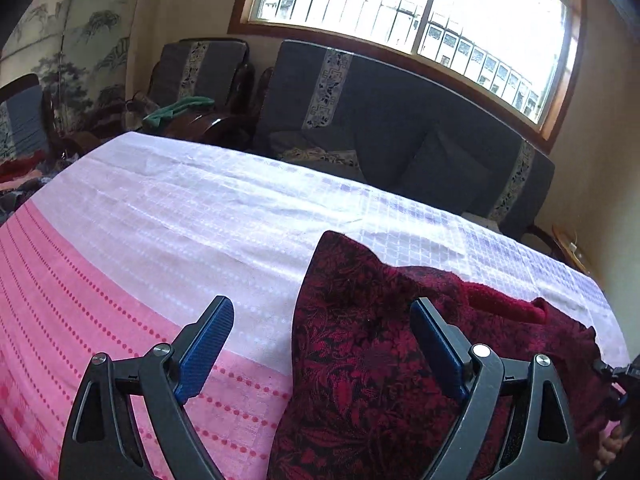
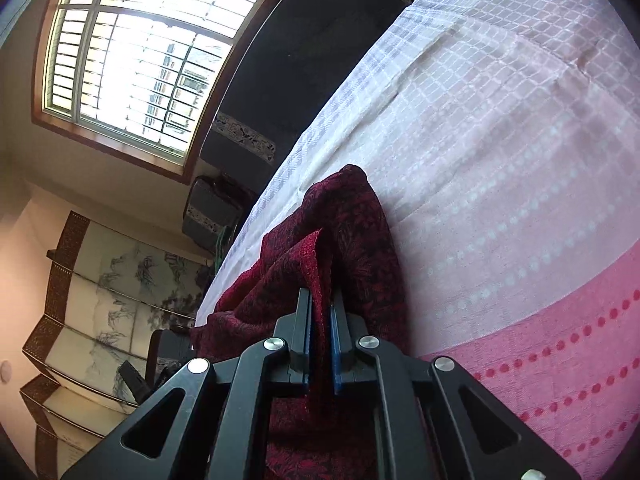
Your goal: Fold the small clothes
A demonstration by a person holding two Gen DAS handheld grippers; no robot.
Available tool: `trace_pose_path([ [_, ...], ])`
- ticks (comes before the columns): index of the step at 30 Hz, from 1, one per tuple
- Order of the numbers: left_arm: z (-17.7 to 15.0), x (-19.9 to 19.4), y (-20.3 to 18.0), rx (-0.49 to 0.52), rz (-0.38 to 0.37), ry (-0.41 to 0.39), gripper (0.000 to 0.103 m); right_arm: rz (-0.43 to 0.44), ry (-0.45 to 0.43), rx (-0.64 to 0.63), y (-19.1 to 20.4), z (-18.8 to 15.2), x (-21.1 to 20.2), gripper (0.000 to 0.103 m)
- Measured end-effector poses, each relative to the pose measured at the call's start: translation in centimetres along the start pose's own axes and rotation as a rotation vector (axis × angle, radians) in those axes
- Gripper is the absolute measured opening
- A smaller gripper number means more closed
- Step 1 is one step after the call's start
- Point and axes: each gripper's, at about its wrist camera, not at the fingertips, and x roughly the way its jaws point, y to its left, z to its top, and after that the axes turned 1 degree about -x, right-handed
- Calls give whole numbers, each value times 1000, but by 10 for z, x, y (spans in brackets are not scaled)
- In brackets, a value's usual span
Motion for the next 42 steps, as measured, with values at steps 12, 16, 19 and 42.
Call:
trace_pose_path([
  [12, 1, 57, -49, 186, -123, 248, 86, -53, -2, -118, 26, -8, 3, 16],
  [16, -1, 58, -42, 206, -50, 241, 81, -43, -2, -93, 22, -5, 4, 15],
  [19, 3, 59, -26, 137, -38, 242, 80, -21, -9, -51, 13, -3, 2, 16],
  [42, 0, 37, -15, 90, 157, 140, 81, -81, -43, -9, 6, 1, -11, 14],
])
